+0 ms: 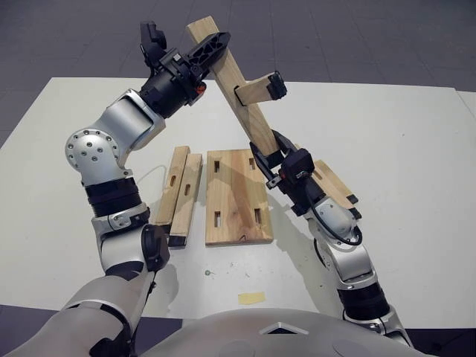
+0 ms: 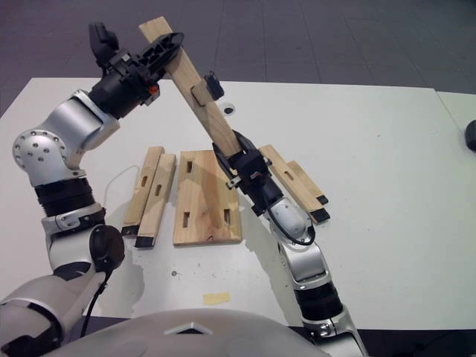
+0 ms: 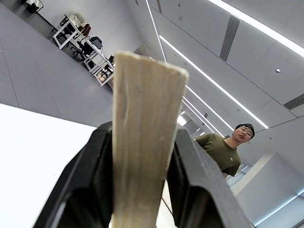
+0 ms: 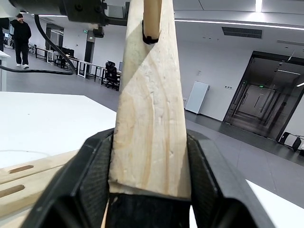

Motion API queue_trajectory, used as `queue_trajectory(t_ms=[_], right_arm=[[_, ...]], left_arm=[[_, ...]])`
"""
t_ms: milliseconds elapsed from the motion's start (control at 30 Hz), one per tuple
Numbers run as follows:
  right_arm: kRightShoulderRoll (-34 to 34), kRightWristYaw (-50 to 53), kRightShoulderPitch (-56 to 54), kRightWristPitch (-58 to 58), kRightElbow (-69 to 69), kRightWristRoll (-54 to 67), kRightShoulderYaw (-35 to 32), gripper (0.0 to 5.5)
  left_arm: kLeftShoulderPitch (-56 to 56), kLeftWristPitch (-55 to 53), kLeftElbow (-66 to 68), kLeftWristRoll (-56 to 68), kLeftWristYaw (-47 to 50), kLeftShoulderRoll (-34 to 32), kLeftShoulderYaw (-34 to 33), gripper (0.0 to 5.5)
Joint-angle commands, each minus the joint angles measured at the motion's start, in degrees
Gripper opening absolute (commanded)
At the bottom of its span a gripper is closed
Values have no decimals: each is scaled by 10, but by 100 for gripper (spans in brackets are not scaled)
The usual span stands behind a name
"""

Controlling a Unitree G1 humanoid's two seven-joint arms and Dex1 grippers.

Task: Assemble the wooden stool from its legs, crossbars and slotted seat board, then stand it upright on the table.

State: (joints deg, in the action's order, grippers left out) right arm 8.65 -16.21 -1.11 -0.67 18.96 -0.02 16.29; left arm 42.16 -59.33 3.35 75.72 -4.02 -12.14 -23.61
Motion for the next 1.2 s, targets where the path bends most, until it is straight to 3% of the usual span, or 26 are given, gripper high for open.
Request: queue_trajectory(t_ms=[33, 133, 167, 300, 467, 633, 800, 967, 1200], right_arm=[[-6, -2, 4, -25, 3, 18, -11, 205], [-13, -13, 5, -50, 10, 49, -10, 205], [-14, -15, 6, -58, 11, 56, -12, 241], [-6, 1, 15, -100, 15, 56, -35, 299], [49, 10, 63, -175, 46, 12, -53, 382], [134, -52, 130, -298, 100, -2, -17, 457], [134, -104, 120, -322, 105, 26, 32, 538], [75, -79, 84, -288, 86, 35, 38, 540], [31, -15, 151, -246, 108, 36, 23, 540]], left_arm=[[16, 7, -18, -6, -26, -15, 14, 119], [16, 13, -24, -13, -38, -22, 19, 116], [17, 18, -26, -18, -40, -25, 20, 116], [28, 67, -20, -76, -34, -48, 18, 104], [16, 99, -59, -120, -40, -114, -15, 104], [-23, 68, -98, -92, -45, -169, -48, 104], [-56, 59, -108, -73, -41, -180, -64, 104], [-84, 47, -111, -84, -51, -186, -43, 104], [-123, 10, -109, -72, -51, -215, -53, 104]])
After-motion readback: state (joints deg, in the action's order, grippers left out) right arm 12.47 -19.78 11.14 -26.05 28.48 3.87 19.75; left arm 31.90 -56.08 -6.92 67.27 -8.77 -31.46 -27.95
